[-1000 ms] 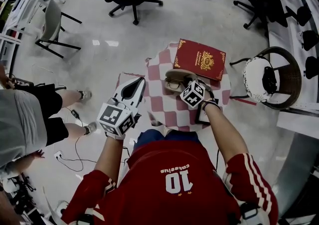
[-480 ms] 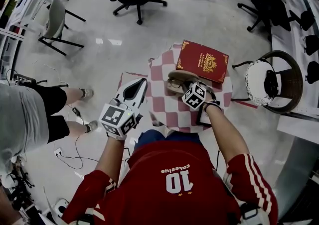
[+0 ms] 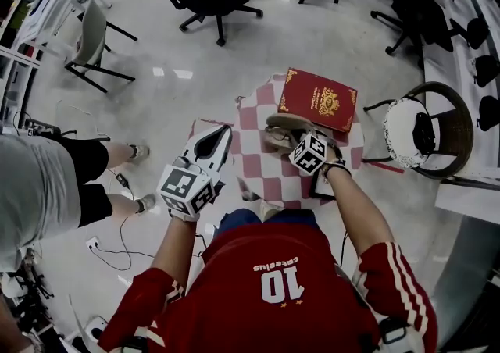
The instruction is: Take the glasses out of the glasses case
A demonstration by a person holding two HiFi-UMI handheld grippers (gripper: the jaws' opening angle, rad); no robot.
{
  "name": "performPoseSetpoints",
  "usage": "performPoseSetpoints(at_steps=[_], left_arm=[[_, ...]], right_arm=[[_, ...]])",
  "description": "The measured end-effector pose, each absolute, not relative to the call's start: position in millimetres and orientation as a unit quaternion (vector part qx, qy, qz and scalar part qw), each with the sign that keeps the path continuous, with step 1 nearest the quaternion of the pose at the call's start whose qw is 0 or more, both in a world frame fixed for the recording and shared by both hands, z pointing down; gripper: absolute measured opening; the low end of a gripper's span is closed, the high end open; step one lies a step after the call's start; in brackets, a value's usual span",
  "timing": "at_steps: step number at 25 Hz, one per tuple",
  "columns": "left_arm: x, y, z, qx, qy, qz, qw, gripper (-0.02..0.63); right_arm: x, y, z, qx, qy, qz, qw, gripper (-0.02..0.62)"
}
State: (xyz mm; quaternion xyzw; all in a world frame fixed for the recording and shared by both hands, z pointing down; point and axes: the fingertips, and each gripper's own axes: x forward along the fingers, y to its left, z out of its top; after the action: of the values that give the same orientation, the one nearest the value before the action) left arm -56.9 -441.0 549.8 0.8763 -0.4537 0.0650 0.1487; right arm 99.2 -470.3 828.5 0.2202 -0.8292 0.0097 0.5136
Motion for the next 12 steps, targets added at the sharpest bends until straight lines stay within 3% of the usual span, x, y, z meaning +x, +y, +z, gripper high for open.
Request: performPoseSetpoints(at_steps=[12], left_arm=[[-81.3, -421.8, 516.6, 0.878, -0.461, 0.05, 0.12, 0.008]], right_arm=[[91.6, -466.8, 776.8, 0.251, -0.833, -0.016, 0.492, 0.029]])
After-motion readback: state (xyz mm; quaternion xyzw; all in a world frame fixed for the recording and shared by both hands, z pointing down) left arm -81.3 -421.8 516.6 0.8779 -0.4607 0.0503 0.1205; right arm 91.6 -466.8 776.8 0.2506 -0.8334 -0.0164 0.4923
